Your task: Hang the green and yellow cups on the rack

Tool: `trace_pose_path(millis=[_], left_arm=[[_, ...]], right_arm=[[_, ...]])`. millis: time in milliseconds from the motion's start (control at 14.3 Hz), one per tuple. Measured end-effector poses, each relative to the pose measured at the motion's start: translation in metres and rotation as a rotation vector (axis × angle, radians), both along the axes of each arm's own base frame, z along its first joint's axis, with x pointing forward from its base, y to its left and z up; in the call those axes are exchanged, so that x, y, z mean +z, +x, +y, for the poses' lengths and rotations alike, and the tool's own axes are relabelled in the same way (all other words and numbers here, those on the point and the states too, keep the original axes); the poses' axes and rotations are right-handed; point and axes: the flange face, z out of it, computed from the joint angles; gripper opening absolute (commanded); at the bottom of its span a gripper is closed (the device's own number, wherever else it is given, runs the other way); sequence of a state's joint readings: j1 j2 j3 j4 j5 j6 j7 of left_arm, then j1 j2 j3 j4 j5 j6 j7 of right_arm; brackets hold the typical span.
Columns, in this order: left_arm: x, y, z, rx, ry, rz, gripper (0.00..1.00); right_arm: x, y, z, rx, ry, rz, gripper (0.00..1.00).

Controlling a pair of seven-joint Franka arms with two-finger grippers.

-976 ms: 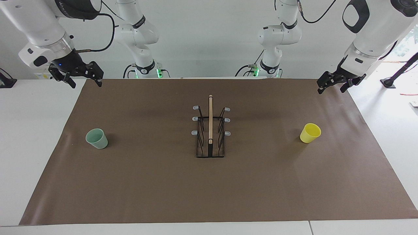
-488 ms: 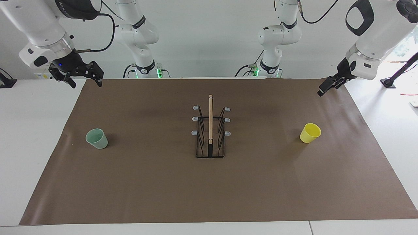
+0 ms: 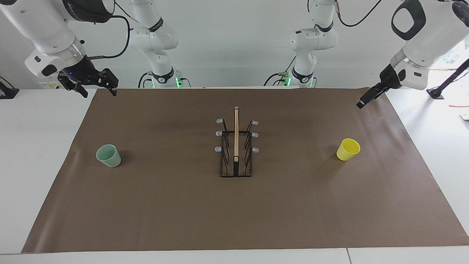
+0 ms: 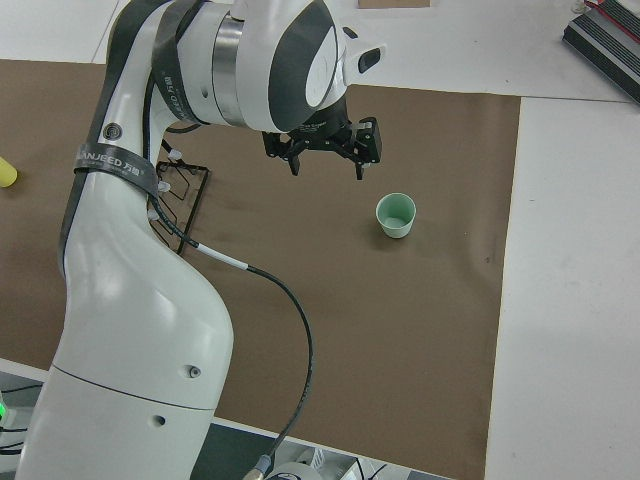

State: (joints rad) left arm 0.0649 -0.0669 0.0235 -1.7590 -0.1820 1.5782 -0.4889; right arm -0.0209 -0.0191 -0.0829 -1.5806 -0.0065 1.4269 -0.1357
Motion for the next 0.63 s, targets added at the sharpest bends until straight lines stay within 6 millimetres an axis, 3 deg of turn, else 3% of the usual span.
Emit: trace_pose_path(millis=[209, 279, 488, 627], left_arm=[[-0.017, -0.004, 0.018, 0.150, -0.057, 0.049, 1.00], [-0.026, -0.005, 0.021, 0.223, -0.068, 0.073, 1.00], [-0.045, 0.000, 0.030, 0.476, -0.134, 0.114, 1.00], [-0.065, 0.006, 0.044, 0.594, -0.171, 0.164, 1.00]], right_arm=[[-0.009, 0.005, -0.002, 0.014, -0.077, 0.008, 1.00], [-0.023, 0.015, 0.009, 0.047, -0.117, 0.021, 1.00], [-0.084, 0.050, 0.067, 0.203, -0.306, 0.102, 1.00], [-0.118, 0.063, 0.087, 0.265, -0.373, 0.144, 1.00]])
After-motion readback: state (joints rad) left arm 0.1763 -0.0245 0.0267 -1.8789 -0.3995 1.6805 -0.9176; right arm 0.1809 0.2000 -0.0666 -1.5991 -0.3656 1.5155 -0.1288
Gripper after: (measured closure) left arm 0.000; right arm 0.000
